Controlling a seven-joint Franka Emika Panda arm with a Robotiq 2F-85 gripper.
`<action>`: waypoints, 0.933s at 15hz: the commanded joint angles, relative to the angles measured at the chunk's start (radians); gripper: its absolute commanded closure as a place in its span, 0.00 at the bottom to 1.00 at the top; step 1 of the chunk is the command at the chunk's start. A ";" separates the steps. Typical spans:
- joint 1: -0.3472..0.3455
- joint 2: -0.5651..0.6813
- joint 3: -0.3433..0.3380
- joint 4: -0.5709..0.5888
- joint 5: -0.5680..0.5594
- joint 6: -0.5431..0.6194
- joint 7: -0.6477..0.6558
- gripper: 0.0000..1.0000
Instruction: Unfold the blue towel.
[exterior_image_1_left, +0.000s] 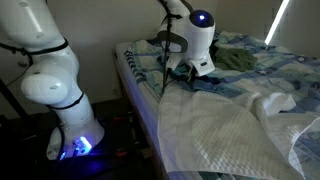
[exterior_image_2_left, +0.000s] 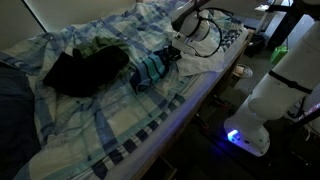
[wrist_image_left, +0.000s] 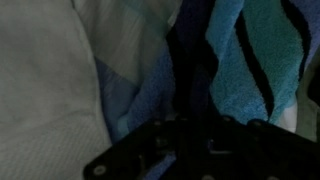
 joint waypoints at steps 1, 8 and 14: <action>-0.003 -0.062 0.034 -0.033 -0.025 0.046 0.024 1.00; 0.019 -0.203 0.112 -0.043 -0.277 0.029 0.113 0.99; 0.073 -0.280 0.184 -0.003 -0.458 0.013 0.153 0.99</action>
